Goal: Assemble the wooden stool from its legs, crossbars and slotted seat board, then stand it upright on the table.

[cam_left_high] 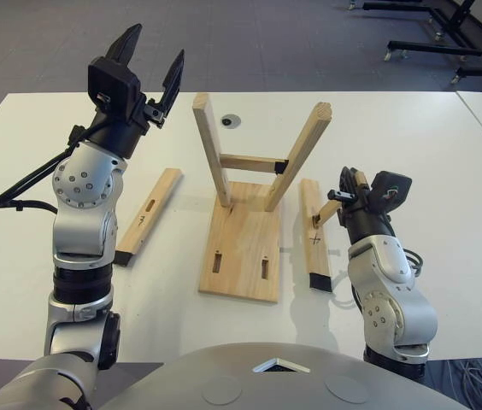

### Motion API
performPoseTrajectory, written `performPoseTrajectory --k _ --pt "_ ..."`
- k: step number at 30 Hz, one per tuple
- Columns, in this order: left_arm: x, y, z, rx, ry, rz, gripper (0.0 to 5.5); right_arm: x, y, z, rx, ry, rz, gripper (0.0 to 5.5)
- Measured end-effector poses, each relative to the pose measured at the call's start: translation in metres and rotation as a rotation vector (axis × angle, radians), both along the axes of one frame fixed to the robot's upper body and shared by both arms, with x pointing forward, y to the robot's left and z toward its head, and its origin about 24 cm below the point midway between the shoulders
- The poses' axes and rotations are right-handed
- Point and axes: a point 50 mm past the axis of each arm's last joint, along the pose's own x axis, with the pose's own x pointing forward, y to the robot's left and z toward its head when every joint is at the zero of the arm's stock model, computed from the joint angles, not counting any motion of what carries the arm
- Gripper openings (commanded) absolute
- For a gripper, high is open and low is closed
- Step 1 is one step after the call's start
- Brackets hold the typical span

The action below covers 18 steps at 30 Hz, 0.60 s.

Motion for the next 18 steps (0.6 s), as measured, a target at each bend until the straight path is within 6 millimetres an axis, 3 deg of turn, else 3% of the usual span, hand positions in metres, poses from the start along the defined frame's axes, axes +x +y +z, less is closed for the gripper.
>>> performPoseTrajectory --k 18 --pt "-0.0018 -0.0013 0.0012 0.005 0.003 -0.014 3.01 -0.0060 0.0023 0.0000 0.004 -0.003 0.008 0.39"
